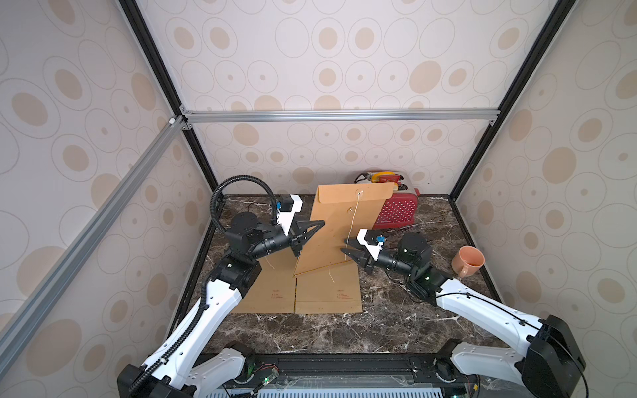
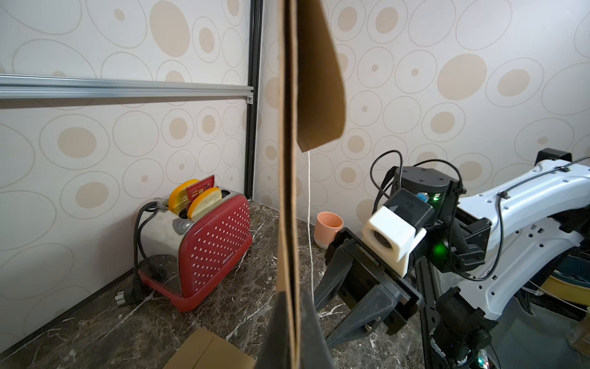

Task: Close the mouth of the file bag
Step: Close the file bag.

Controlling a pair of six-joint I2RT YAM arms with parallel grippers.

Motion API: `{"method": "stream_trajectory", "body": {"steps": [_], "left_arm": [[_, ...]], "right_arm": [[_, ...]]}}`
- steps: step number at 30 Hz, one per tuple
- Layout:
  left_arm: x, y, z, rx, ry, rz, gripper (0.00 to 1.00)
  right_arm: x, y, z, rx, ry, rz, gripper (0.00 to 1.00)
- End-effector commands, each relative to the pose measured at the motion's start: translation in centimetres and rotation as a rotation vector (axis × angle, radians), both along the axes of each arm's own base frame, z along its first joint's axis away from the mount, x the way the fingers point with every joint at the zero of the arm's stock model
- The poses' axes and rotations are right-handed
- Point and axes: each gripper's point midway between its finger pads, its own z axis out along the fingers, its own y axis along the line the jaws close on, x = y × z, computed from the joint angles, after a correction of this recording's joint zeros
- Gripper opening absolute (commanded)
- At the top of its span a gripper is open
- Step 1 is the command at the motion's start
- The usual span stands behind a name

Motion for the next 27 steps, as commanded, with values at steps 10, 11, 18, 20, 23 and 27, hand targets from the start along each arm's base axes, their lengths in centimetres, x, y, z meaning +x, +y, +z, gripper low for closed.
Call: {"method": "stream_trajectory", "body": {"steps": [10,11,18,20,23,27], "left_arm": [[-0.3,0.0,1.4,-0.026,-0.041,-0.002,0.00],[-0.3,0.0,1.4,-0.026,-0.039,-0.001,0.00],[-0.3,-0.1,1.3,-0.027,-0.034,-0.002,0.00],[-0.3,0.0,1.3,-0.027,-0.034,-0.002,0.00],[-0.1,0.0,1.3,-0.028,-0.031,0.004,0.00],[0.2,0.1,1.3,-0.046,-0.019,0.016,0.00]], "right_arm": [[-0.5,0.1,-0.8,0.019,0.038,0.002,0.24],[-0.5,0.0,-0.8,0.020,0.038,-0.001,0.24],[-0.5,0.0,-1.2,0.019,0.055,-0.001,0.23],[-0.6,0.0,-1.3,0.020,0.059,0.001,0.20],[-0.6,0.1,-1.5,0.015,0.070,0.002,0.11],[-0.7,0.0,-1.6,0.015,0.086,0.006,0.04]]}}
